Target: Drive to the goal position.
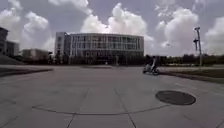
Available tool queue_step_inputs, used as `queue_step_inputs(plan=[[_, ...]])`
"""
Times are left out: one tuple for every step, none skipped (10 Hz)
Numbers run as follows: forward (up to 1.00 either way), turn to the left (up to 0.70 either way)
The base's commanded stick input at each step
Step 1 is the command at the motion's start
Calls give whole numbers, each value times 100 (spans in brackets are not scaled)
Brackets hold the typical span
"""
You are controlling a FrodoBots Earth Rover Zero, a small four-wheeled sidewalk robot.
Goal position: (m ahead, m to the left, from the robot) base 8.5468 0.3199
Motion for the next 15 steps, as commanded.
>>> queue_step_inputs(plan=[[70, -9], [70, 4], [70, 4], [70, 4], [70, 4], [70, 4], [70, 4], [70, 4], [70, 4], [70, 4], [70, 4], [70, 4], [70, 4], [70, 4], [70, 4]])
